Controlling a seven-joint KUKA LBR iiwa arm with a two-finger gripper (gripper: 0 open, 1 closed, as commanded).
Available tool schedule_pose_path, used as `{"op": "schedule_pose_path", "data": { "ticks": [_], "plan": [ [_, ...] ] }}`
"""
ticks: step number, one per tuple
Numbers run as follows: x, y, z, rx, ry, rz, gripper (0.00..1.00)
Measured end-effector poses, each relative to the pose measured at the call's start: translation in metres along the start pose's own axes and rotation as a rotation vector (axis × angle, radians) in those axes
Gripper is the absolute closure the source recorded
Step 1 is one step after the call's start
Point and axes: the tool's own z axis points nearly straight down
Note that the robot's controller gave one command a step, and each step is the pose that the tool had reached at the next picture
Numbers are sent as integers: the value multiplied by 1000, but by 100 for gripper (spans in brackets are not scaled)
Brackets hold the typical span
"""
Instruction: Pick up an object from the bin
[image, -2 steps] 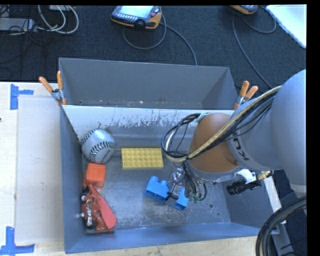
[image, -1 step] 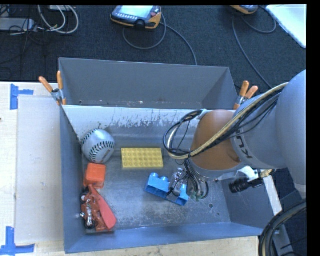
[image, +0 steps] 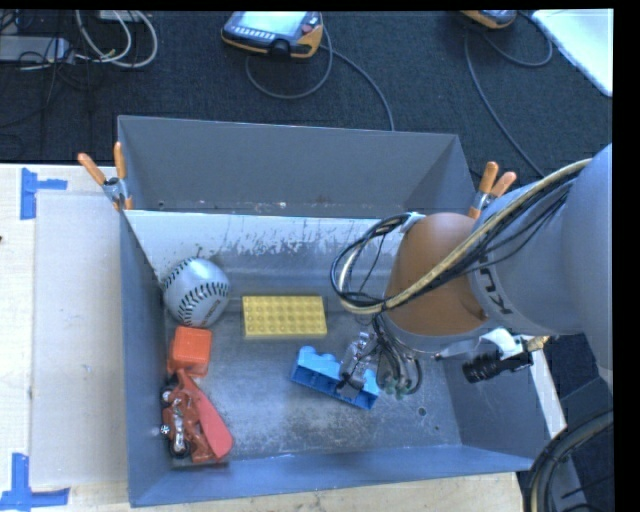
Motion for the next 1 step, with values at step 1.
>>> {"op": "schedule_pose_path", "data": {
  "ticks": [1],
  "plan": [
    [-1, 0, -11, -1, -2, -1, 100]
  ]
}}
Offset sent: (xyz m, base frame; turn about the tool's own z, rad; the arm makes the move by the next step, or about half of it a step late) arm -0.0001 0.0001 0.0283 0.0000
